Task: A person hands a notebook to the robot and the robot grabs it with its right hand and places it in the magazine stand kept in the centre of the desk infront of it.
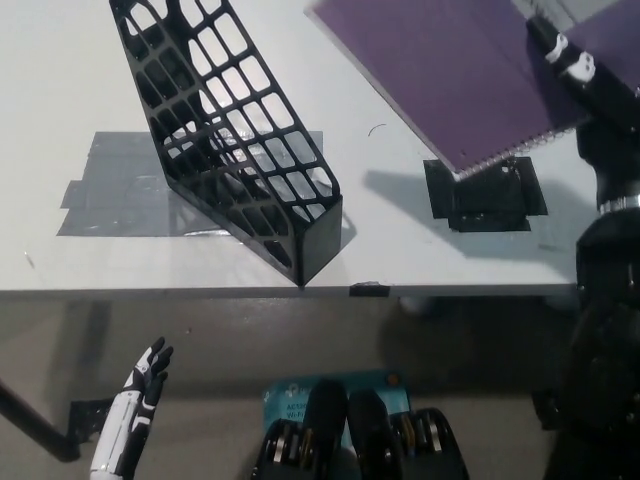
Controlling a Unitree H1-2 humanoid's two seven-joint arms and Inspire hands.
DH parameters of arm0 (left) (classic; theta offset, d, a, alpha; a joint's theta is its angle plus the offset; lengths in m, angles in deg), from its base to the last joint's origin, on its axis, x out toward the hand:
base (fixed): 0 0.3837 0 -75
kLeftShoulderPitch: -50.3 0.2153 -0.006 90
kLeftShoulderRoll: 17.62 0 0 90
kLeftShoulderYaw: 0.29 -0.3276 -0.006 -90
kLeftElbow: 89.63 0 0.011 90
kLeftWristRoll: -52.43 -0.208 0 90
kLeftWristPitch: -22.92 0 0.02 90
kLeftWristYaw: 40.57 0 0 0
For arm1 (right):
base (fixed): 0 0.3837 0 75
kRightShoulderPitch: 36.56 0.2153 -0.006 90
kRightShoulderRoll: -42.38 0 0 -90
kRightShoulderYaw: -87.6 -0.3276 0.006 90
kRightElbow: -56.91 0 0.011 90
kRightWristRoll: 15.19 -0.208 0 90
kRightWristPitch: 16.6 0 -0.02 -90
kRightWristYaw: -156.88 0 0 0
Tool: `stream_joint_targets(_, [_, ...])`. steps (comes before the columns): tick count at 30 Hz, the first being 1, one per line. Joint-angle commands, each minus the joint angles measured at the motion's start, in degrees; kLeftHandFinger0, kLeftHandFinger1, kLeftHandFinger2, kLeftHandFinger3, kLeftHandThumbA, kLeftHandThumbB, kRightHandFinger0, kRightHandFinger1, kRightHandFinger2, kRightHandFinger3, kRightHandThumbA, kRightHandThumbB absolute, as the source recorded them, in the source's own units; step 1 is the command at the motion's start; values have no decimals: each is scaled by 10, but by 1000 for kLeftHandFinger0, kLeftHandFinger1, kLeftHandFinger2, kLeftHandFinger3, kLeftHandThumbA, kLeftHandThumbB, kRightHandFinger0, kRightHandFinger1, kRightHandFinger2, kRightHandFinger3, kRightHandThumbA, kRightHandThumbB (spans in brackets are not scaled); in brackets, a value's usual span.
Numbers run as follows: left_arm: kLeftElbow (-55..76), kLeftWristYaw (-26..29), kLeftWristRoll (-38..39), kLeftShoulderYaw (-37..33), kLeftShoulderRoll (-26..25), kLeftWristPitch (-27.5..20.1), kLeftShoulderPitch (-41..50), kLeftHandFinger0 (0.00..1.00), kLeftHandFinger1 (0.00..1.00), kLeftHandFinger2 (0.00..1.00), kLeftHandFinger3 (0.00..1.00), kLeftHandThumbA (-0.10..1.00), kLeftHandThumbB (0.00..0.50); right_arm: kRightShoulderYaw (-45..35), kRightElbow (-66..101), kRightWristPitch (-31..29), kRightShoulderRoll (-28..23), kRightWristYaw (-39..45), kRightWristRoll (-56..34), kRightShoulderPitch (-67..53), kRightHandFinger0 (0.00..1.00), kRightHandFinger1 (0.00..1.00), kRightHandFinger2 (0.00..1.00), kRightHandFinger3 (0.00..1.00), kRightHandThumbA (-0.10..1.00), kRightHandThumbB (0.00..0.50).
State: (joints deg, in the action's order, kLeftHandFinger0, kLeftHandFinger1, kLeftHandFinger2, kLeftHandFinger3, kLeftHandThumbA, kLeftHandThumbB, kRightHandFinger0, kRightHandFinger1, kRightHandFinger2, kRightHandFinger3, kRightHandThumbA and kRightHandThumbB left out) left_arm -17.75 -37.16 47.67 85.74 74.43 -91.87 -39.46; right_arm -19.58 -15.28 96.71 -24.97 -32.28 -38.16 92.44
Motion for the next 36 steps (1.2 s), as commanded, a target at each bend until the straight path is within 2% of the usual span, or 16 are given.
stream_joint_targets(1, [15, 5, 5, 2, -6, -21, -7, 1000, 1000, 1000, 1000, 1000, 500, -1, 24, 1, 19, -32, -30, 56, 0, 0, 0, 0, 1000, 3])
stream_joint_targets(6, [14, 1, 10, 3, -5, -21, -8, 1000, 1000, 1000, 1000, 1000, 500, 26, 6, -20, 46, -47, 4, 73, 0, 0, 0, 0, 999, 7])
stream_joint_targets(12, [16, 8, 3, 2, -6, -21, -7, 1000, 1000, 1000, 1000, 1000, 500, 43, -26, -38, 86, -64, 19, 81, 0, 0, 0, 0, 926, 0])
stream_joint_targets(20, [18, 9, 2, 2, -5, -21, -6, 998, 1000, 1000, 1000, 1000, 500, 83, -78, -73, 126, -87, 80, 85, 0, 0, 0, 0, 981, 0])
stream_joint_targets(32, [21, 12, -2, 0, -5, -21, -7, 1000, 1000, 1000, 1000, 1000, 500, 98, -147, -157, 141, -95, 99, 105, 0, 0, 0, 0, 1000, 0])
stream_joint_targets(36, [22, 16, -7, -2, -6, -21, -7, 1000, 1000, 1000, 1000, 1000, 500, 99, -160, -176, 141, -108, 106, 110, 0, 0, 0, 0, 1000, 17])
